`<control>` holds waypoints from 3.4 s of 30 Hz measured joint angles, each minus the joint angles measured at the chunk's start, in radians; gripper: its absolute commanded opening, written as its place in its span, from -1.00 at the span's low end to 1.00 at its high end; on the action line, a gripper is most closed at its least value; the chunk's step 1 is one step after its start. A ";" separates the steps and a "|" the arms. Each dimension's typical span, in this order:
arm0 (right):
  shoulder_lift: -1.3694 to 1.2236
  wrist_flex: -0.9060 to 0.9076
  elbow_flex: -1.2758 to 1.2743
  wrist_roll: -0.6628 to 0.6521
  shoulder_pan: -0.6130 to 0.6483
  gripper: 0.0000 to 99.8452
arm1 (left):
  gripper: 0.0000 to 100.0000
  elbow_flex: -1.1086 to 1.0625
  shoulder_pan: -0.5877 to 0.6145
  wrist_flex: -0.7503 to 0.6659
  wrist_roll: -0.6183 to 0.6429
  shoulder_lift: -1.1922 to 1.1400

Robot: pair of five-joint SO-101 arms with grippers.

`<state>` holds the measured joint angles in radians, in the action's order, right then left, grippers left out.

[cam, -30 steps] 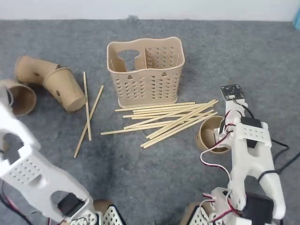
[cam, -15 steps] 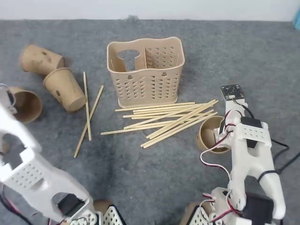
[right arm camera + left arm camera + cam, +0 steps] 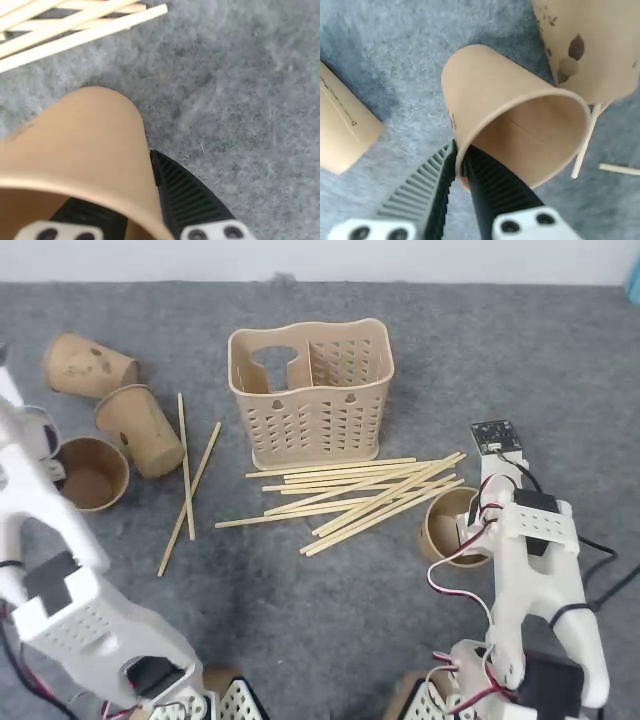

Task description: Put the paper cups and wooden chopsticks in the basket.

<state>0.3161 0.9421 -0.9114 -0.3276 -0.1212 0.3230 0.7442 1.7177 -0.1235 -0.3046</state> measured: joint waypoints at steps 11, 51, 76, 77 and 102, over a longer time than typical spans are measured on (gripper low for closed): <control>0.000 0.000 0.000 -0.018 0.002 -0.98 | -0.97 -0.012 0.002 0.000 0.098 -0.118; 0.002 -0.002 -0.006 -0.028 -0.002 -0.98 | -0.67 0.210 0.215 0.005 0.095 -0.121; 0.002 0.020 0.000 -0.028 0.000 -0.98 | -0.73 0.319 0.400 0.005 0.095 -0.072; -0.003 0.052 0.015 -0.026 0.002 -0.98 | -0.74 0.319 0.402 0.005 0.095 -0.049; -0.021 0.815 1.013 -0.173 -0.130 -0.98 | -0.74 -1.323 -0.031 -0.459 0.091 1.428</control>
<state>0.2946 1.7568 0.1013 -0.5010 -0.2516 -0.9996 0.7135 1.2589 -0.0330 1.1239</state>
